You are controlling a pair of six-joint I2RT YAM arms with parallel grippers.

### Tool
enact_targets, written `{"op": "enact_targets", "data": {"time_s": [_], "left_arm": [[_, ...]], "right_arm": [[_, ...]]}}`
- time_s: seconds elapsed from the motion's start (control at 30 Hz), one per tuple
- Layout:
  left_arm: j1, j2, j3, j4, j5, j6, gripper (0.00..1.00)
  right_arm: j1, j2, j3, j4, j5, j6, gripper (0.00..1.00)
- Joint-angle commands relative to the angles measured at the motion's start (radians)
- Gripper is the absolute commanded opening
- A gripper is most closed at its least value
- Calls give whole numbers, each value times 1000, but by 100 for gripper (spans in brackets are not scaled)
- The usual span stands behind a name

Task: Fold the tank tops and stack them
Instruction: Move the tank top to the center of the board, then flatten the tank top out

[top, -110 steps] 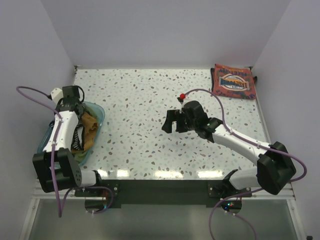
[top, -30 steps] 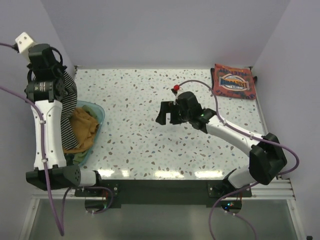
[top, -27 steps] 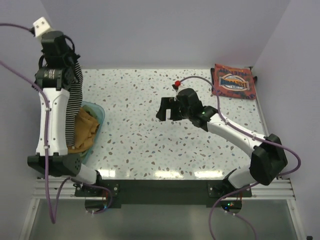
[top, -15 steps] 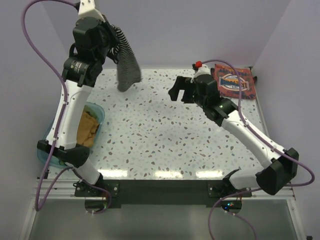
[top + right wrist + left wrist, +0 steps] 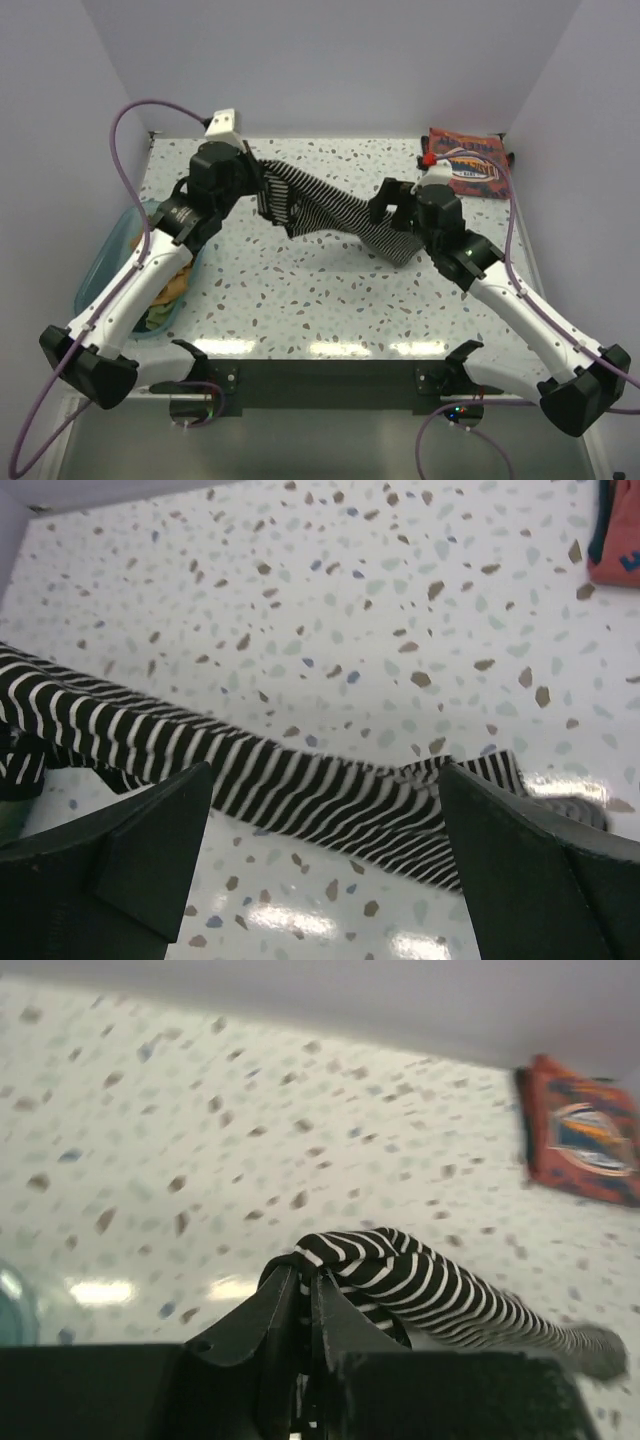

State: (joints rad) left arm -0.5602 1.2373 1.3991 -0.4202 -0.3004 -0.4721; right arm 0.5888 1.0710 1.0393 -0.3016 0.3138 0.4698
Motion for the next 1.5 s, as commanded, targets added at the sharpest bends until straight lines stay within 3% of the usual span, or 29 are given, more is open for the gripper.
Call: {"op": "enact_targets", "data": {"time_s": [0.0,0.1,0.33,0.47,0.6,0.67,0.83,0.93,1.03,1.1,1.17,1.4,1.47], "left_arm": [[252,39,-205,53,83,-126,15],[325,155,-246,152,150,-123,18],[333,480,93,146,228,-83,17],[333,560,159,136,279,-88,24],[329,471,57,165,319,-120,29],[321,404,-56,193,336,-134,36],[269,157,-334,221,356,-161,39],[194,54,-458,219,377,-174,40],[77,13,-529,206,373,-194,39],[-3,-1,-558,213,373,-226,39],[-82,-10,-595,230,350,-267,39],[-320,121,-592,293,314,-324,44],[-383,157,-575,313,308,-333,47]], "right_arm": [[0,-9,-87,4,67,12,98],[0,23,-140,10,65,20,99],[0,95,-214,-5,-19,15,98],[2,104,-333,61,-169,61,89],[26,116,-426,133,-307,111,73],[45,101,-473,139,-332,134,70],[80,12,-535,119,-337,165,64],[101,6,-545,99,-325,168,63],[109,47,-562,127,-329,179,55],[117,81,-574,159,-337,191,45],[127,95,-590,180,-334,199,43],[166,147,-614,242,-326,231,36],[167,153,-610,227,-317,236,23]]}}
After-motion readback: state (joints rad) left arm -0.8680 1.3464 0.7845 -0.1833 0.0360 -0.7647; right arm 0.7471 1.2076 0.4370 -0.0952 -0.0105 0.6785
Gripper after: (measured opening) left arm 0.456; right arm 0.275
